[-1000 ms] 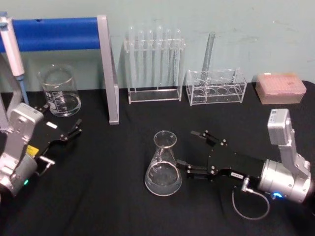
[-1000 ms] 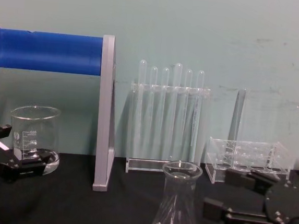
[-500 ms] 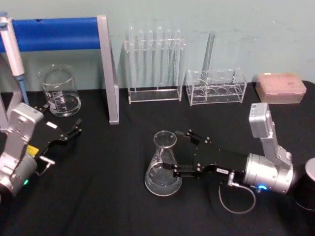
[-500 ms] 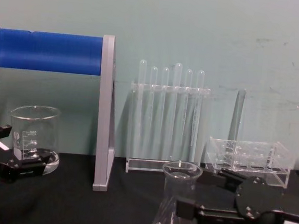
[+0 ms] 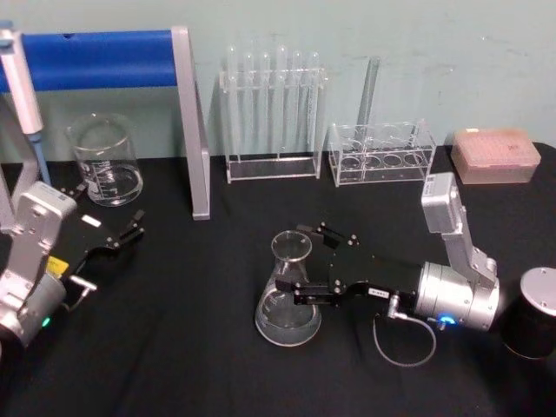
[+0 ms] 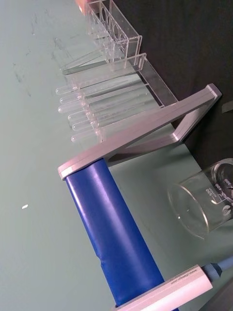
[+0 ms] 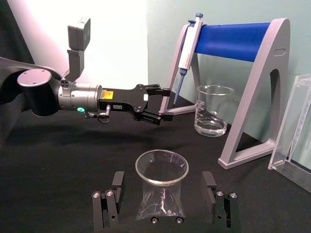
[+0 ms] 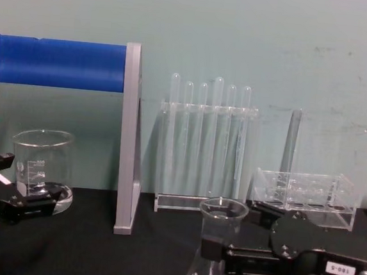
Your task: Grasp the erlenmeyer flask with one hand, shake it three times, then place it back.
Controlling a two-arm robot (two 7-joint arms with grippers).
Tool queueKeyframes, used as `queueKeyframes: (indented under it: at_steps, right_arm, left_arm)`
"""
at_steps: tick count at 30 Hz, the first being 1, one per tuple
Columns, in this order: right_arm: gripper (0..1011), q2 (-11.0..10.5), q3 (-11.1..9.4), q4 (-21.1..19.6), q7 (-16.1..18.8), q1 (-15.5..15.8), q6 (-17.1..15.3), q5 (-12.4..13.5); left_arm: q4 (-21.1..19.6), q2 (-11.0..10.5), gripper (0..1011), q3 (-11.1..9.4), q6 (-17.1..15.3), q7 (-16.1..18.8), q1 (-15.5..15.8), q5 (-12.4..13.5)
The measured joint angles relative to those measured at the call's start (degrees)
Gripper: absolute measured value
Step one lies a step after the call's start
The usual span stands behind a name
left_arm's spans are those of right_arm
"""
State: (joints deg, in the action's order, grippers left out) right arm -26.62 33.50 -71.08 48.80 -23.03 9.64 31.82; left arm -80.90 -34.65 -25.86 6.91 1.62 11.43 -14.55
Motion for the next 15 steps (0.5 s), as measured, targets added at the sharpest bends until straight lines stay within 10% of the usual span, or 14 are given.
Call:
queueKeyframes:
  at_steps: [15]
  right_arm:
    - [1002,0.6,1.0,1.3,-0.1,-1.2,0.0,-1.1]
  left_arm:
    - [0.0,0.0,1001,0.0,0.0,0.0,0.0,0.0]
